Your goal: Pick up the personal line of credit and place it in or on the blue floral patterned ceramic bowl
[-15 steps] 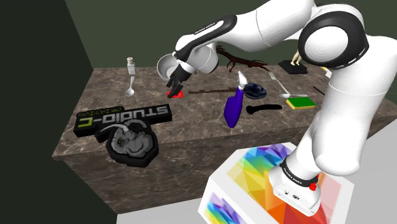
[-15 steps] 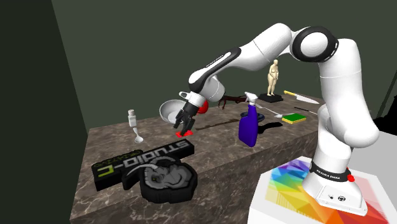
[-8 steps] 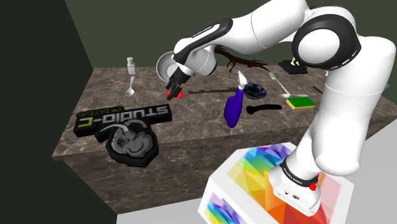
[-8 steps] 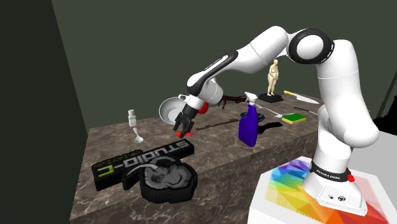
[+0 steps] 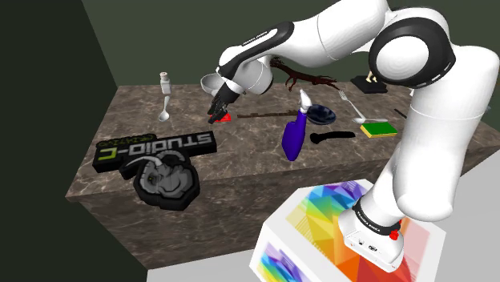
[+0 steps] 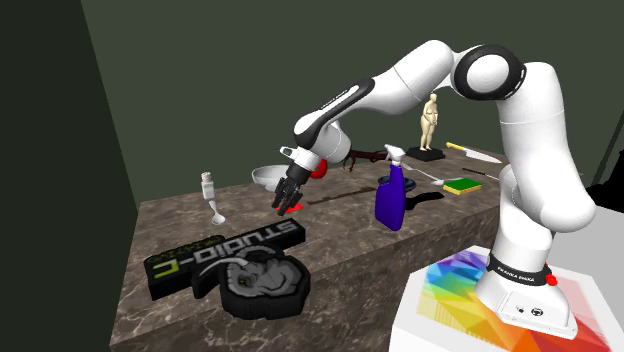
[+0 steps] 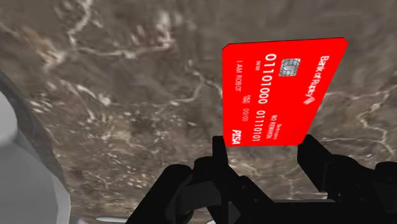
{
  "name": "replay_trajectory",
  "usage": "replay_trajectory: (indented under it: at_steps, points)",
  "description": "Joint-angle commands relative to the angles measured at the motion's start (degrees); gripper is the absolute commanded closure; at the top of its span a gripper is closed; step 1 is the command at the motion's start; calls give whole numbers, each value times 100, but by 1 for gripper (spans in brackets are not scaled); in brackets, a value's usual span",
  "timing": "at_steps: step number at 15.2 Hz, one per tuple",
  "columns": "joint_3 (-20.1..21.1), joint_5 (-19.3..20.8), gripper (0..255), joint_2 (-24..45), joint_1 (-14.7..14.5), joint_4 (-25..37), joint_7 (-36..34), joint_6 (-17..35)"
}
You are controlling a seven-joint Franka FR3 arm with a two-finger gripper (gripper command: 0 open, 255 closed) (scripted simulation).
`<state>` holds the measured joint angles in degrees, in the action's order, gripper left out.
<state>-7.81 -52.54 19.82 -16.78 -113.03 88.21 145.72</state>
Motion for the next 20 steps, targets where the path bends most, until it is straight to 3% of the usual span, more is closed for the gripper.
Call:
replay_trajectory:
  at_steps: [1,4,20]
  points:
    - [0,5,255,26,1,-15,1,-6]
    - [8,-13,255,26,-2,-35,17,13]
    - [-274,890,255,-685,-157,152,-974,-659]
